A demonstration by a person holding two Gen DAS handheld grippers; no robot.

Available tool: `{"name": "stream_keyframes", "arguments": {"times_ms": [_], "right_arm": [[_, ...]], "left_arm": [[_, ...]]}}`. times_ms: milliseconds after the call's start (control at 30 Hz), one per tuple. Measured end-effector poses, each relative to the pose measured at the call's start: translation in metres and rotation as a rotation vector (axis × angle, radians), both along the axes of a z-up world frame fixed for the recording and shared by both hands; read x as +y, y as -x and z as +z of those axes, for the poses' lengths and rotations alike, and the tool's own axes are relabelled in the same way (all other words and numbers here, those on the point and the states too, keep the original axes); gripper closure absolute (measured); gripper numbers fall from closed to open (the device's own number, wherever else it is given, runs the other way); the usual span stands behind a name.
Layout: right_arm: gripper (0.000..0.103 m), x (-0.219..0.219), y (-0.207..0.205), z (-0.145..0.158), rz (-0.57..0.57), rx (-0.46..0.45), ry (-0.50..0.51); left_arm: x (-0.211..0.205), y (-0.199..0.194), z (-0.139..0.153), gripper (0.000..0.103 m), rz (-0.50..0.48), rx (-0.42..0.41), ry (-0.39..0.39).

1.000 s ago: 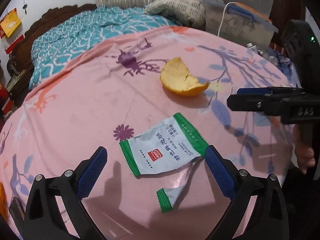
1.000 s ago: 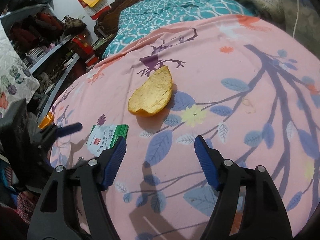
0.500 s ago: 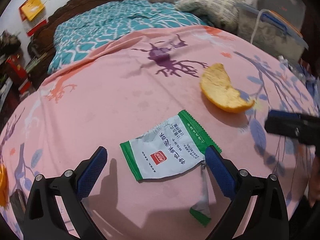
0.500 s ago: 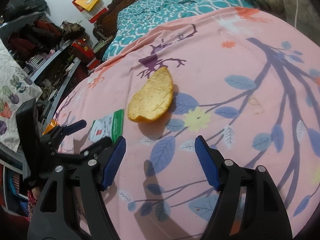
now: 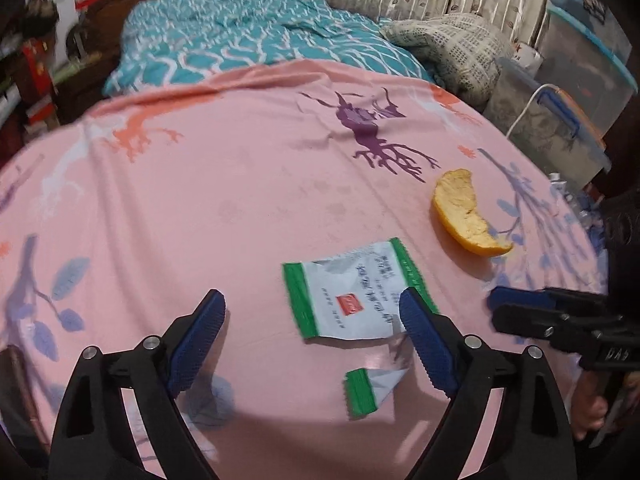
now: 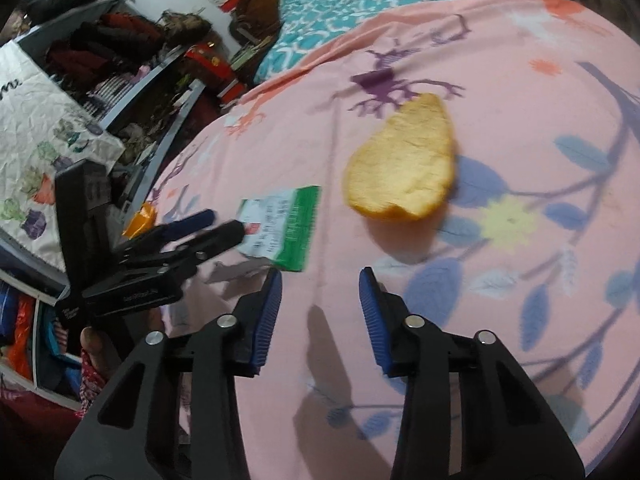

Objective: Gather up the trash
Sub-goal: 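Grasp the green-white wrapper with the left tool, then close the right tool on the bread crust while the left tool holds the wrapper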

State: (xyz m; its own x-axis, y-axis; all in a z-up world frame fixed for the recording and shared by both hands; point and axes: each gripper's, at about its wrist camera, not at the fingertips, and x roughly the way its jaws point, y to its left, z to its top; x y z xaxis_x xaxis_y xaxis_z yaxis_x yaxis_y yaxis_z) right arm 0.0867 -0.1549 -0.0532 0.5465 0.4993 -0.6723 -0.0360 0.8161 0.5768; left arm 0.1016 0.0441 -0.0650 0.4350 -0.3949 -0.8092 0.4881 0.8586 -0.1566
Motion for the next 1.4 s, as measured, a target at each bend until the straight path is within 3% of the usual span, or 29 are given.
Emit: {"name": "stream_keyframes", "arguments": {"times_ms": [167,267,400,467,533,633,700,867,933,1000,1100,1233,1400], "right_arm": [[0.072,0.035,-0.019,0.012,0.092,-0.068,0.108],[0.078,0.051,-0.029,0.001,0.124,-0.054,0.18],[0.081,0.047,-0.025,-0.003,0.107,-0.089,0.164],[0.081,0.043,-0.022,-0.006,0.098,-0.1,0.139],[0.081,0.042,-0.021,-0.006,0.096,-0.105,0.141],[0.081,0.041,-0.019,-0.006,0.093,-0.109,0.138],[0.079,0.038,-0.019,-0.007,0.092,-0.106,0.113],[0.077,0.022,-0.002,-0.001,0.103,-0.134,0.042],[0.069,0.011,0.009,0.006,0.091,-0.168,0.029],[0.032,-0.005,0.019,0.014,0.029,-0.209,0.036],[0.03,-0.034,0.023,0.021,-0.08,-0.237,0.048],[0.035,-0.075,-0.008,0.011,-0.19,-0.147,0.012],[0.039,-0.081,-0.06,-0.008,-0.157,-0.062,0.076]], "left_arm": [[0.006,-0.009,-0.001,0.024,0.007,0.075,0.101],[0.011,-0.015,-0.001,0.033,0.007,0.147,0.195],[0.008,-0.021,-0.005,0.044,-0.012,0.236,0.303],[0.006,-0.025,-0.008,0.052,-0.019,0.271,0.347],[0.004,-0.028,-0.009,0.069,-0.027,0.306,0.395],[-0.003,-0.029,-0.009,0.096,-0.031,0.31,0.39],[-0.007,-0.03,-0.011,0.103,-0.02,0.307,0.362],[-0.005,-0.034,-0.014,0.103,0.001,0.31,0.367],[-0.002,-0.035,-0.012,0.103,0.004,0.305,0.374],[0.003,-0.035,-0.008,0.103,0.003,0.299,0.387],[0.007,-0.034,-0.002,0.103,0.008,0.286,0.4],[0.008,-0.031,0.003,0.103,0.009,0.273,0.394],[0.003,-0.027,0.006,0.103,0.012,0.266,0.367]]}}
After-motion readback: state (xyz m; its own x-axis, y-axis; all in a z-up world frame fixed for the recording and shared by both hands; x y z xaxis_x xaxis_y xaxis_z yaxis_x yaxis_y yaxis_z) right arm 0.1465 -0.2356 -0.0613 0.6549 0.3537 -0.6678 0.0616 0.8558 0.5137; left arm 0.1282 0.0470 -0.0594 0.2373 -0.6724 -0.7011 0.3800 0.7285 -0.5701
